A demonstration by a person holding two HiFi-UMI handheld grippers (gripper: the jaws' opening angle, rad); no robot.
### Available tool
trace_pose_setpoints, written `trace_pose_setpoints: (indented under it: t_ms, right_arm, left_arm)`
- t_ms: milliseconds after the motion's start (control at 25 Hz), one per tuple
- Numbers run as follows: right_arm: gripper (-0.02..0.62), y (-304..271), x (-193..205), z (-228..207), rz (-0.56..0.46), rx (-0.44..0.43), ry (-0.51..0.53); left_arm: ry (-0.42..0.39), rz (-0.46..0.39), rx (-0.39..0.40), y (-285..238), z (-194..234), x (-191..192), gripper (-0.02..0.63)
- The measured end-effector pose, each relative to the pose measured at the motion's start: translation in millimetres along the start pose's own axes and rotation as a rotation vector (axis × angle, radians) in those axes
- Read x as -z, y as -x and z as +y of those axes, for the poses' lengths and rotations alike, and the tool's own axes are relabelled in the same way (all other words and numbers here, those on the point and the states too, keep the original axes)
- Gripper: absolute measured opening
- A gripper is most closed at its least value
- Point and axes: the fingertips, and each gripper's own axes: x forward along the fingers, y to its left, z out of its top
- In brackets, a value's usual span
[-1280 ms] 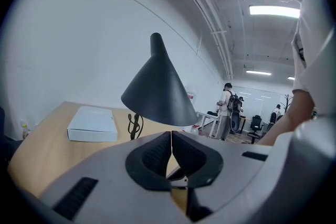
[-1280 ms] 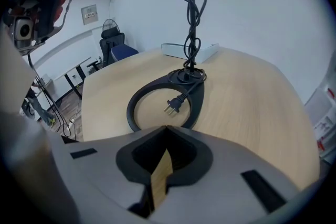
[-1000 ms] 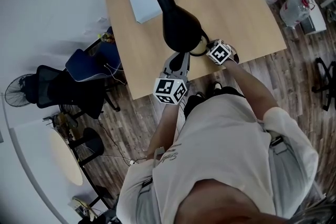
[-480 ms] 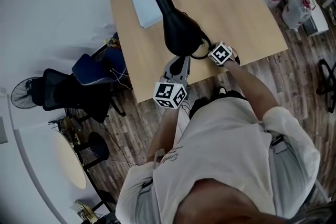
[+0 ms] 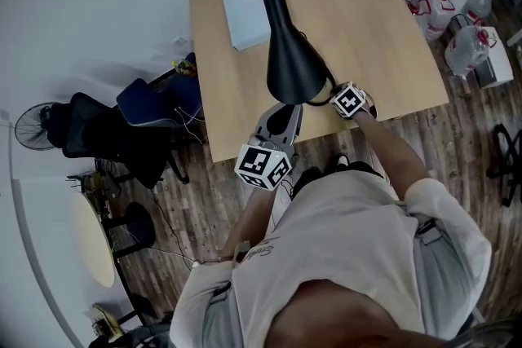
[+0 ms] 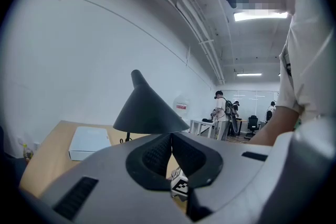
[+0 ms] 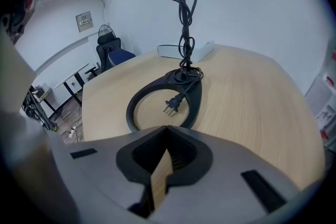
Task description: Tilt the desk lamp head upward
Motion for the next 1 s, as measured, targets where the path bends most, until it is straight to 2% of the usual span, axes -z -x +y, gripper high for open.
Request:
trace_pose_setpoints:
  t_ms: [200,520,800,1000]
  right_arm:
    - [-0.005,0.0,-4.2,-1.2,-0.003,0.011,-0.002]
    - [-0.005,-1.0,-3.7,1.5,-0.017,0.019,-0.019]
    - [-0.005,0.3,-3.9,-1.8,-0.024,0.039,-0.005]
    - [-0.005,-1.5,2.7,-2.4,-0.030,0.056,-0.024]
  left_arm:
    - [0.010,-0.036,0.011,10.0,-8.5,-28.8,0.015]
    - [0.036,-0.047,-0.013,18.8,-9.3,-52.7,0.015]
    - [-0.084,-0.076,-0.036,23.9,-18.1,-81.2,0.015]
    - [-0.091,-0.097,-0.044,25.4,-22.3,-97.4,0.015]
